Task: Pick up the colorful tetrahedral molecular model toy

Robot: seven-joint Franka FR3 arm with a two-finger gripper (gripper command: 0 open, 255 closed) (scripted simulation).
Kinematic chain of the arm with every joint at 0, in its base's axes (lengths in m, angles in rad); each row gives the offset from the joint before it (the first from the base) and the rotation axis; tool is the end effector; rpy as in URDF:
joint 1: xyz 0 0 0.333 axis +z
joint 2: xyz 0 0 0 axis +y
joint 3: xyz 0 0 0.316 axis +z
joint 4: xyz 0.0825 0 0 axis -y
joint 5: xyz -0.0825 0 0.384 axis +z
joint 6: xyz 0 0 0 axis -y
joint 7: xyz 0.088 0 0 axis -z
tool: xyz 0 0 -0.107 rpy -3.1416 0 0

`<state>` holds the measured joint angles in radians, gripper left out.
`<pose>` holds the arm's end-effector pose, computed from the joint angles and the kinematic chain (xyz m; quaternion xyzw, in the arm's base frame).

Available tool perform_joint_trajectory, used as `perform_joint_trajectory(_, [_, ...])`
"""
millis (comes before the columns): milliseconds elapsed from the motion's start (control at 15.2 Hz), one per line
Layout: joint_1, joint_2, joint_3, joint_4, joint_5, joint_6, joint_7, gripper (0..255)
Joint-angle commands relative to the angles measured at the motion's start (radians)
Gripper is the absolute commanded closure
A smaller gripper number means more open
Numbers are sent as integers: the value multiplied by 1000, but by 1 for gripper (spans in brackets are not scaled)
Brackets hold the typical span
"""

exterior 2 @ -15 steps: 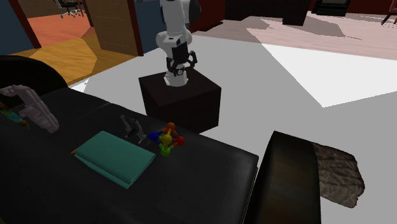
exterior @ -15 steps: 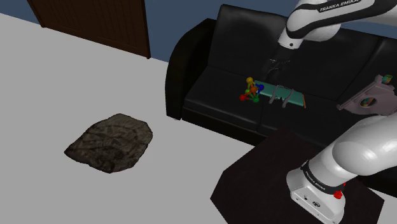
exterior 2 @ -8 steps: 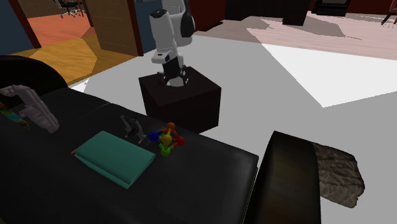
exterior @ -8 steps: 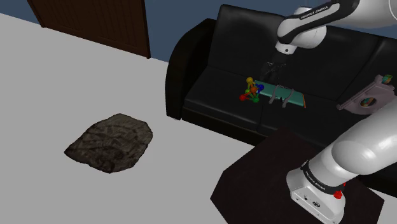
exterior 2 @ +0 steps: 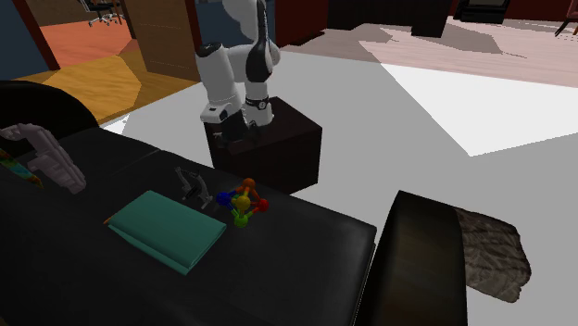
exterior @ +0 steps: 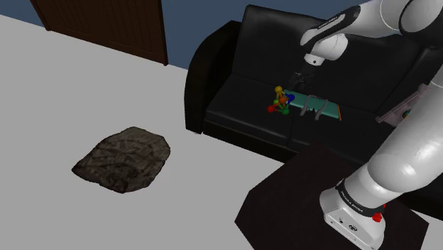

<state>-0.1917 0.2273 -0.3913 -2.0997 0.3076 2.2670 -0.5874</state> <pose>0.4823 -0.3042 0.3165 -0.9927 0.0949 -0.0257 0.0702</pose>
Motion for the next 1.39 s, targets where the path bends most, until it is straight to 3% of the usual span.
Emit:
perform_joint_trajectory(0, [-30, 89, 6, 76, 52, 2, -46, 0])
perform_joint_trajectory(528, [-171, 395, 52, 394, 178, -35, -146, 0])
perform_joint_trajectory(1188, [-187, 462, 76, 397, 210, 26, -175, 0])
perform_joint_trajectory(1254, [-186, 462, 76, 396, 211, 27, -175, 255])
perform_joint_trajectory(1320, [-187, 463, 76, 397, 211, 27, -175, 255])
